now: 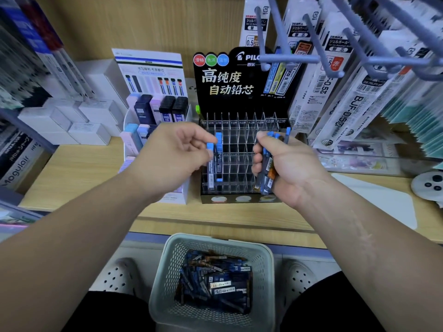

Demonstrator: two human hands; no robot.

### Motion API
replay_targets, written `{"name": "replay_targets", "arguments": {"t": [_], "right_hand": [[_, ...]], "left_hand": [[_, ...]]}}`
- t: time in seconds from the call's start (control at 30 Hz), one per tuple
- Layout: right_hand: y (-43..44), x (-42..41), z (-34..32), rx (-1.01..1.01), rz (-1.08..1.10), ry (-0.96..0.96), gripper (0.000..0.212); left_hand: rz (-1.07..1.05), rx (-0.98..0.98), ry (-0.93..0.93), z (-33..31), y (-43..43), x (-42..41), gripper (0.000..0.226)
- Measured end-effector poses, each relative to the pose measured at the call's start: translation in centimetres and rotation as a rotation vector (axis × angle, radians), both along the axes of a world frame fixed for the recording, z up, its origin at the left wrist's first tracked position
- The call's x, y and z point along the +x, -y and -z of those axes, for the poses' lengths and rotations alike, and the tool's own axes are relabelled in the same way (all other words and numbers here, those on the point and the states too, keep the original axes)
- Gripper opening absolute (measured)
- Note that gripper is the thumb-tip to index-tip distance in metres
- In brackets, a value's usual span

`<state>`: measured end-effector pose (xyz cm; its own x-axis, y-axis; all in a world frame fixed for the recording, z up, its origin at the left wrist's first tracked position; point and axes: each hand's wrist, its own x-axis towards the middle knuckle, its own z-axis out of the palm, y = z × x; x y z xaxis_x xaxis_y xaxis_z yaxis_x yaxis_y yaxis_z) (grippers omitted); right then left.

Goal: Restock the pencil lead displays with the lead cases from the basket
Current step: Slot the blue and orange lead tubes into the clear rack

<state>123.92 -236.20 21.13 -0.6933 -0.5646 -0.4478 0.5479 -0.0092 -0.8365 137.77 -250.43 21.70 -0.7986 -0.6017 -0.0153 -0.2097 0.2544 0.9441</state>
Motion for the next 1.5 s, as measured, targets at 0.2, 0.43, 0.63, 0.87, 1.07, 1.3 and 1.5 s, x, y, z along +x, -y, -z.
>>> {"name": "replay_targets", "arguments": {"t": [0.2,0.43,0.63,0.87,1.07,1.3,1.5], "right_hand": [[0.1,0.3,0.0,0.004,-0.008,0.002,0.004],[-0.1,0.3,-0.1,0.008,-0.012,-0.003,0.004],[-0.2,0.1,-0.2,0.004,-0.024,0.010,0.003],[-0.4,-0.2,-0.3,0.009,-0.041,0.009,0.005],[-0.4,-0.3,-0.2,0.008,-0.049,0.002,0.008],[-0.5,-0.1,-0.5,-0.081,-0.059,0.100,0.007],[-0.5,0.1,-0.8,-0.194,-0.084,0.165,0.008]], "left_hand": [[0.004,-0.222,0.069,1.6,-0.2,0.3,0.018],[-0.040,-0.480,-0.020,1.8,-0.9,-0.1,0.021],[-0.021,-0.627,0.002,2.4,-0.8,-0.4,0.018],[-0.011,-0.638,0.011,2.4,-0.7,-0.5,0.012],[0.051,-0.730,0.005,2.4,-0.4,-0.8,0.011],[0.109,-0.901,0.058,4.3,-0.1,-0.9,0.007],[0.075,-1.012,0.132,4.9,-0.8,-1.0,0.021]]}}
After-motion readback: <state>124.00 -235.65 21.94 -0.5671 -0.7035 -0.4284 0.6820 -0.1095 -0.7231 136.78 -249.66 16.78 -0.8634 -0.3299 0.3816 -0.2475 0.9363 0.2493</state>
